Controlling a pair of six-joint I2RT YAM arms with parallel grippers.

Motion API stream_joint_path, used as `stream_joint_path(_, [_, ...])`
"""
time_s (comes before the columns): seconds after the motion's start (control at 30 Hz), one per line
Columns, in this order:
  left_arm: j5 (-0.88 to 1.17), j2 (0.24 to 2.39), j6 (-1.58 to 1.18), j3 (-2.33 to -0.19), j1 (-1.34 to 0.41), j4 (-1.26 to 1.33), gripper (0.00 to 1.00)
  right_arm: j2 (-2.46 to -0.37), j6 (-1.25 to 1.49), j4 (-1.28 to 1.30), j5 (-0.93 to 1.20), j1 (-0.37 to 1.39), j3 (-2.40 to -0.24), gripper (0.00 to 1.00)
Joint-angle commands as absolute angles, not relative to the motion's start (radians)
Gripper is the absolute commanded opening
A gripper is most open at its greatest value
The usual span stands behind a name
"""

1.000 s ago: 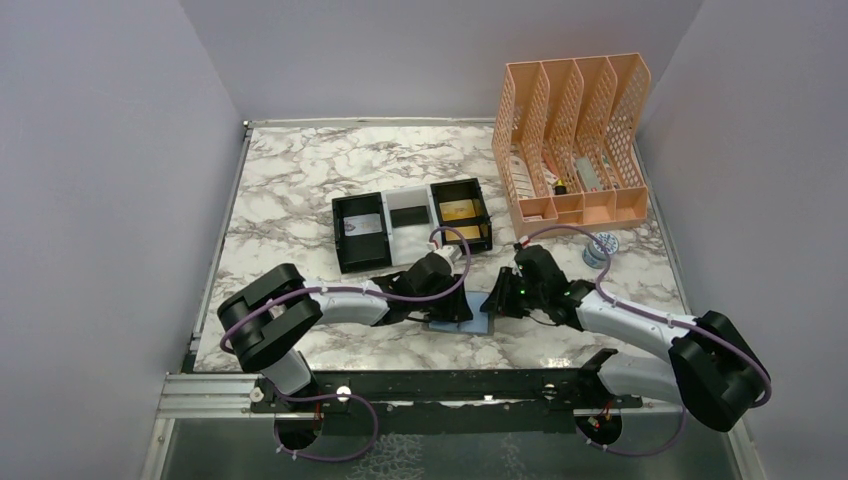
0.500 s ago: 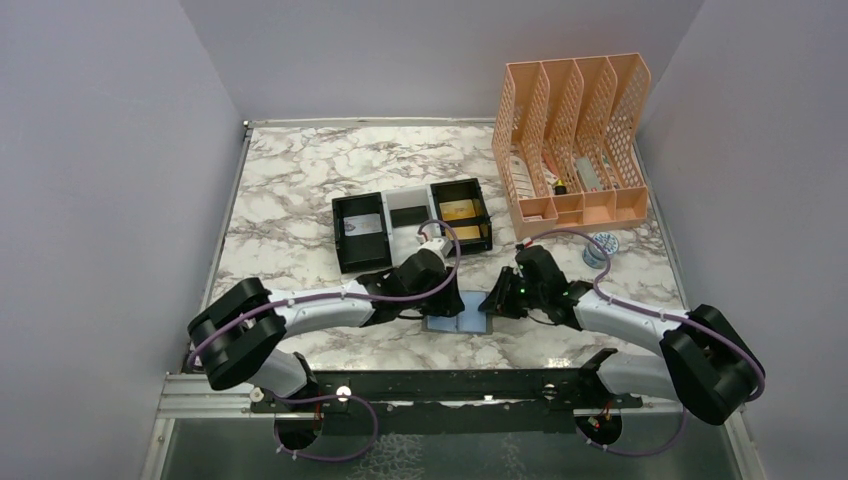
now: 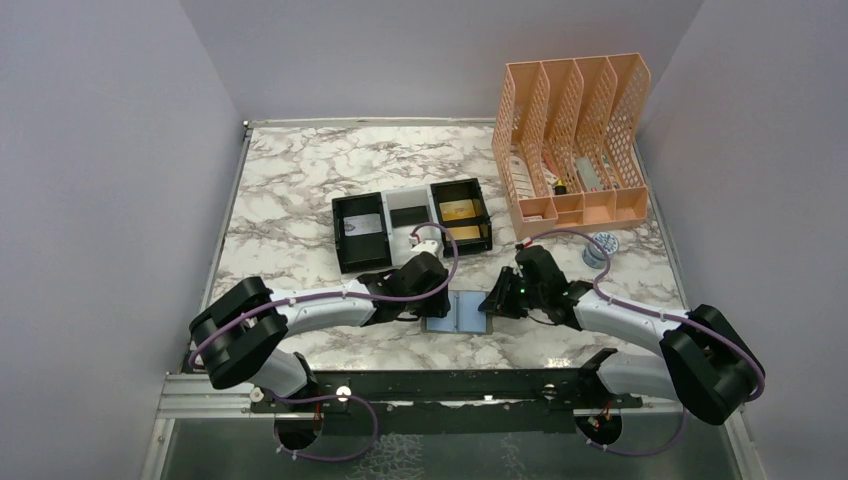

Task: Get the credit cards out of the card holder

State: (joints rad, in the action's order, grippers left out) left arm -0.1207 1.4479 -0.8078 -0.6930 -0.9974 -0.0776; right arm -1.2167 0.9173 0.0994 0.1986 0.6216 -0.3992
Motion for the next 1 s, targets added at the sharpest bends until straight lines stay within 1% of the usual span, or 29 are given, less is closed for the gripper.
stream_joint_path(0.0, [-0.191, 1.418, -0.791, -0.708, -1.003, -0.11, 0.52, -1.229, 0.897, 0.108, 0.173, 0.618, -0.406, 0.22])
stream_joint_path(0.2, [-0.218, 1.411, -0.799, -0.693, -1.003, -0.131, 0.52, -1.233, 0.89, 0.109, 0.18, 0.618, -0.415, 0.22])
stream_joint_path(0.3, [-0.181, 1.435, -0.796, -0.694, -1.003, -0.106, 0.52, -1.235, 0.887, 0.109, 0.186, 0.618, -0.419, 0.22])
stream_joint_path(0.33, [-0.164, 1.444, -0.798, -0.694, -1.003, -0.091, 0.5, -1.236, 0.884, 0.107, 0.189, 0.618, -0.419, 0.22])
stream_joint_path(0.4, [-0.134, 1.463, -0.806, -0.699, -1.003, -0.07, 0.4, -1.237, 0.884, 0.1, 0.198, 0.618, -0.419, 0.22])
stream_joint_path(0.53, [-0.051, 1.487, -0.811, -0.678, -1.003, 0.019, 0.26, -1.249, 0.878, 0.047, 0.266, 0.618, -0.414, 0.22])
stream_joint_path(0.57, [-0.037, 1.495, -0.813, -0.677, -1.003, 0.028, 0.21, -1.252, 0.879, 0.027, 0.287, 0.618, -0.413, 0.22])
stream_joint_path(0.67, [-0.01, 1.512, -0.831, -0.664, -1.003, 0.059, 0.18, -1.258, 0.899, -0.027, 0.343, 0.618, -0.403, 0.22])
stream_joint_path(0.77, [0.0, 1.51, -0.843, -0.647, -1.003, 0.083, 0.17, -1.254, 0.908, -0.059, 0.355, 0.618, -0.4, 0.17])
stream_joint_path(0.9, [-0.014, 1.504, -0.842, -0.644, -1.003, 0.072, 0.16, -1.255, 0.915, -0.151, 0.423, 0.618, -0.387, 0.02])
stream_joint_path(0.97, [-0.021, 1.501, -0.842, -0.646, -1.003, 0.065, 0.15, -1.257, 0.947, -0.188, 0.459, 0.618, -0.374, 0.01])
